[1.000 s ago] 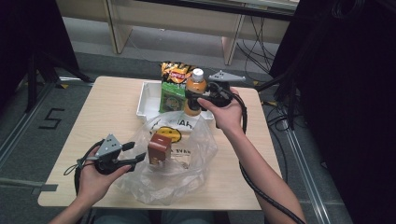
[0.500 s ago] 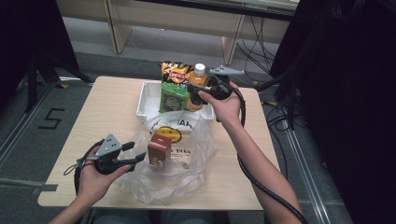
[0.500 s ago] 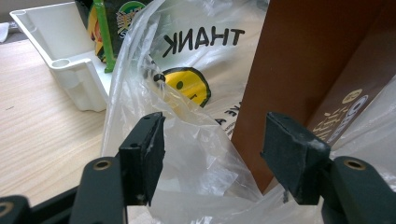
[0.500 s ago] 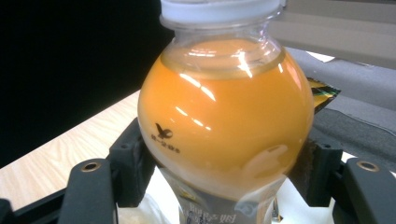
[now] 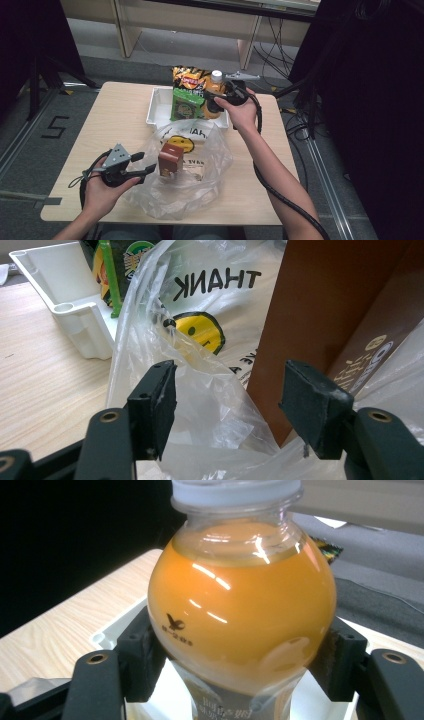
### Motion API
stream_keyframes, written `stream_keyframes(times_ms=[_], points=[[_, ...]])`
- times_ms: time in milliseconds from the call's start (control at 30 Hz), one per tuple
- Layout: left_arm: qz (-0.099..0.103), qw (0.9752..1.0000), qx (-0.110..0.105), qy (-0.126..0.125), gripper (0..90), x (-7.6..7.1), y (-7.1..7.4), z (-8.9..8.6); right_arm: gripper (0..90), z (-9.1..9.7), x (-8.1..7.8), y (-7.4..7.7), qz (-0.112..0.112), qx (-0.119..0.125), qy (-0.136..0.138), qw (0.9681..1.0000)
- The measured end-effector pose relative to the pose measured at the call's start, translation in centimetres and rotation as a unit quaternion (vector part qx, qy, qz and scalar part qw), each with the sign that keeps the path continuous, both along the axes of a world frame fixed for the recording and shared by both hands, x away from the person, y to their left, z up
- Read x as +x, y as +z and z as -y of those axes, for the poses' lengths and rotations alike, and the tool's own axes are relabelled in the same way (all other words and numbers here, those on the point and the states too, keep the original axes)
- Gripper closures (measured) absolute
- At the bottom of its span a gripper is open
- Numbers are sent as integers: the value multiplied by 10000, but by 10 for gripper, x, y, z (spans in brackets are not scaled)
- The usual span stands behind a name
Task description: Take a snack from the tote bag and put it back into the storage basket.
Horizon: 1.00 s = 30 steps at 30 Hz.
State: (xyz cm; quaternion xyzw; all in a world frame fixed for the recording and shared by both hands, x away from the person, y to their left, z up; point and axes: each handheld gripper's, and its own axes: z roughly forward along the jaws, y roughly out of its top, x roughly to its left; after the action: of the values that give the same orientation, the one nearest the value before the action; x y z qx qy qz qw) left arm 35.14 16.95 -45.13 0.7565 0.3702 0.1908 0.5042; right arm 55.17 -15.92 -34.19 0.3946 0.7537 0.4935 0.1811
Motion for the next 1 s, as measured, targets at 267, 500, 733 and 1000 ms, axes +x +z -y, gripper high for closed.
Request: stream_keyframes(times_ms=[267, 500, 733, 1000], points=[[3, 10000, 3, -9, 385, 0, 0, 0, 339, 0, 12, -14, -114, -122, -115, 9998], [5, 10000, -10, -9, 385, 0, 0, 0, 339, -2, 19, -26, -224, -312, -175, 9991], [0, 10000, -7, -12, 385, 0, 0, 0, 338, -2, 25, -40, -432, -381, -243, 9980], [-9, 10000, -6, -9, 385, 0, 0, 0, 337, -3, 29, -56, -543, -470, -318, 9969]])
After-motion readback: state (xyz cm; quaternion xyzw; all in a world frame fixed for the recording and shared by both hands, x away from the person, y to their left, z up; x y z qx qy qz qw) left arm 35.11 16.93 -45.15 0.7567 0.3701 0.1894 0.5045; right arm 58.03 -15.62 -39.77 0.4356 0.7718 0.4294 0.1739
